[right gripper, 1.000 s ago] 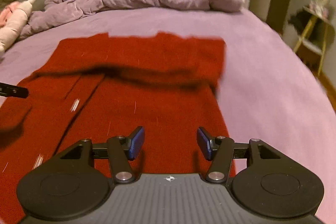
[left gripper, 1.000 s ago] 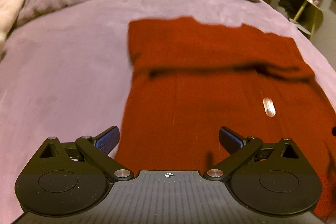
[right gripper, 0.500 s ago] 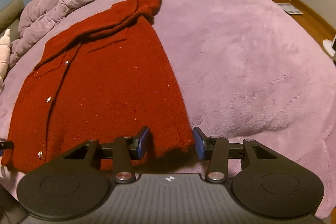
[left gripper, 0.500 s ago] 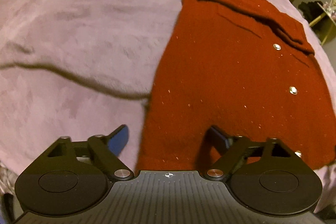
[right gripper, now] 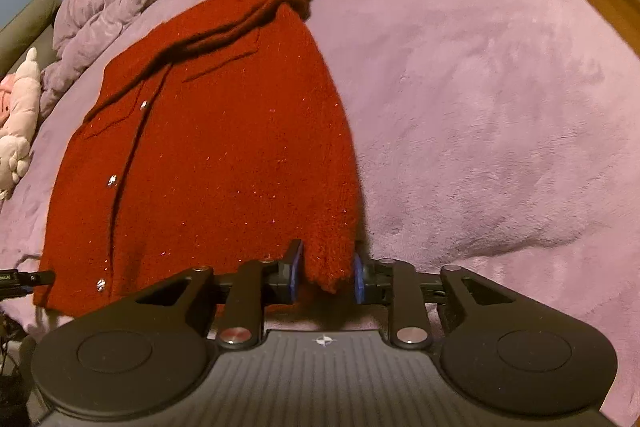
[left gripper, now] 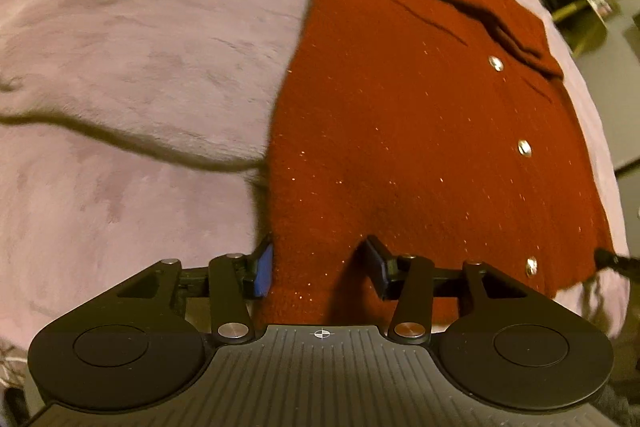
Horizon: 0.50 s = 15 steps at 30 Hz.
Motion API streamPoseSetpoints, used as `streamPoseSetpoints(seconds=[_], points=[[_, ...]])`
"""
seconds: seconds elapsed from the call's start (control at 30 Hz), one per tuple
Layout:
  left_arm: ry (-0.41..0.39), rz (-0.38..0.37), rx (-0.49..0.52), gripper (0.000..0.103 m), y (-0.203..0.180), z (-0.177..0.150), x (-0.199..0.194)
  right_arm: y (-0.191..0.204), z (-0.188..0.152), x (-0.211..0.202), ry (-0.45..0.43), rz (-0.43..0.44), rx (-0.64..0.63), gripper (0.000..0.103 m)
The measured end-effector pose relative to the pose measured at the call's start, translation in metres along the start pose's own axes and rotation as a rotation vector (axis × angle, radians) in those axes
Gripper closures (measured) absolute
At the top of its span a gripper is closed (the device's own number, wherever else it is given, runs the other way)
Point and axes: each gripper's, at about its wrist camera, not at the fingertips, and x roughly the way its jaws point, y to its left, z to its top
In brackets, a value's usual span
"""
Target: Fold small clothes
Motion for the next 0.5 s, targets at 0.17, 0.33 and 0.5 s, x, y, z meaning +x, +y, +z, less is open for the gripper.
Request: streamPoseSetpoints(seconds=[0.17, 0.33, 0.5], points=[[0.064, 0.008, 0.026, 0.08, 0.0, 0.009, 0.0, 0.004, 0.01, 0.0, 0.059, -0.011, -0.056, 0.083], [0.055, -0.097, -0.029, 0.094, -0.004, 0.019, -0.018, 0.003, 0.024, -0.007, 0.083, 0.084, 0.022, 0.087], [-0.052, -0.277, -0.113, 0.095, -0.016, 0.044, -0.041, 0.002, 0.049, -0.014, 0.031, 0.252, 0.168, 0.087]])
